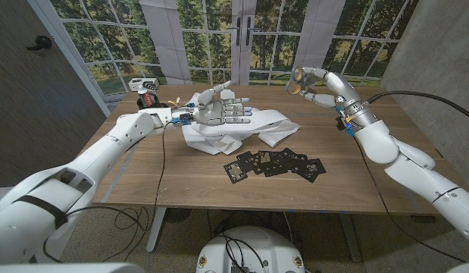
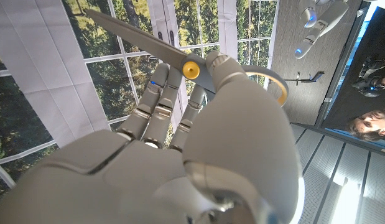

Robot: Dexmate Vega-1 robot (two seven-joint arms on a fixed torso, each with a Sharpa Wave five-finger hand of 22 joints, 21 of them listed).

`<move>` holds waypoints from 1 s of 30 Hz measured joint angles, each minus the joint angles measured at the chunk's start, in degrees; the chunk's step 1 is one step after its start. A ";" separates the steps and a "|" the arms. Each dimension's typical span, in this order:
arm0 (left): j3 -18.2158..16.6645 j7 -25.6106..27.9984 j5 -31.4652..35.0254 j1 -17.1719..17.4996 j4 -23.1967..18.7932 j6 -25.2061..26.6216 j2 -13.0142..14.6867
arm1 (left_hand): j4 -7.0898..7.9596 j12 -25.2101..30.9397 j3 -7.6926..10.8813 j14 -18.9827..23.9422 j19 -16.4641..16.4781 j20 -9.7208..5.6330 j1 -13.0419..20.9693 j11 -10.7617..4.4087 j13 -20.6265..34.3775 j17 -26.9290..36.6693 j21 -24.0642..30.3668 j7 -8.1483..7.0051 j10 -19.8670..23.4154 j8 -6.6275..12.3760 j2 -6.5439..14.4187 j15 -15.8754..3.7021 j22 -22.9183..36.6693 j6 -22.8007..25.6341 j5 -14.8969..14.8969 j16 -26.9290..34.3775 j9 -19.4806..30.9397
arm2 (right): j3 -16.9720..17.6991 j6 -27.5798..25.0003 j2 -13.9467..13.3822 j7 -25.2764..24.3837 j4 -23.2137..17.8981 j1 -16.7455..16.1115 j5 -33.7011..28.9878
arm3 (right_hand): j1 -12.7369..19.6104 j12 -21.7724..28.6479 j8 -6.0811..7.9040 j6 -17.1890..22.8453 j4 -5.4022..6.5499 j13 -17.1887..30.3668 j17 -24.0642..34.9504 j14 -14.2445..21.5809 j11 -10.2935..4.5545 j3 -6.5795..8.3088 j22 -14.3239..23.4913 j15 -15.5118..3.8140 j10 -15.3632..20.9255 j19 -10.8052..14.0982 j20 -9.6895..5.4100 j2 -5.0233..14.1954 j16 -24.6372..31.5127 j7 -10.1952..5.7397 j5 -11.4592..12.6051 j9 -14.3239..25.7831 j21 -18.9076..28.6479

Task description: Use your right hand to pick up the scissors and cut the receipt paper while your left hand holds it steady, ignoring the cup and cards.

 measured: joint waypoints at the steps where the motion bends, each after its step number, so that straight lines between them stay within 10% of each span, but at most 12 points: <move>1: -0.10 0.25 -0.15 0.16 -0.27 0.19 0.10 | -0.19 0.00 0.20 -1.23 -0.59 0.22 0.46 0.10 0.00 0.00 -0.31 -0.17 -0.71 -0.02 0.25 0.46 -0.01 -0.43 0.00 -0.06 0.00 | -0.05 0.01 0.00 -0.21 0.00 0.00 -0.33 | 0.00 -0.05 0.00 0.00 0.00 0.00 0.00 0.16 0.00 0.00 0.01 -0.14 0.00 0.00 0.00 0.00 -0.09 0.00 0.00 0.00 0.11; 17: -1.01 0.48 -3.07 1.06 -0.19 2.23 -0.69 | 0.24 -1.05 1.61 -19.12 -8.82 2.01 5.40 2.43 -0.27 -0.01 -5.05 0.46 -23.31 -0.03 2.93 4.65 -0.81 -5.82 -0.33 -0.24 0.28 | -1.08 -0.07 -0.02 -2.61 -0.40 0.58 -4.49 | 0.00 -0.02 0.00 0.33 0.00 0.30 0.24 0.15 0.00 0.00 -0.03 -0.15 0.00 -0.31 -0.31 0.00 -0.38 -0.33 -0.08 -0.02 0.63; 30: -0.87 0.03 -3.62 0.33 1.75 3.34 -1.98 | 0.24 -0.58 1.60 -25.04 -12.95 2.10 6.45 2.39 -0.54 -0.01 -7.69 1.21 -27.70 0.25 3.98 4.68 -0.80 -5.06 -0.33 -0.24 0.37 | -2.10 0.13 -0.13 -2.83 -0.12 1.71 -6.10 | 0.00 0.10 0.00 0.32 0.00 0.30 0.38 0.25 0.00 0.00 -0.20 -0.06 0.00 -0.31 -0.30 0.00 -0.73 -0.32 -0.01 -0.02 1.51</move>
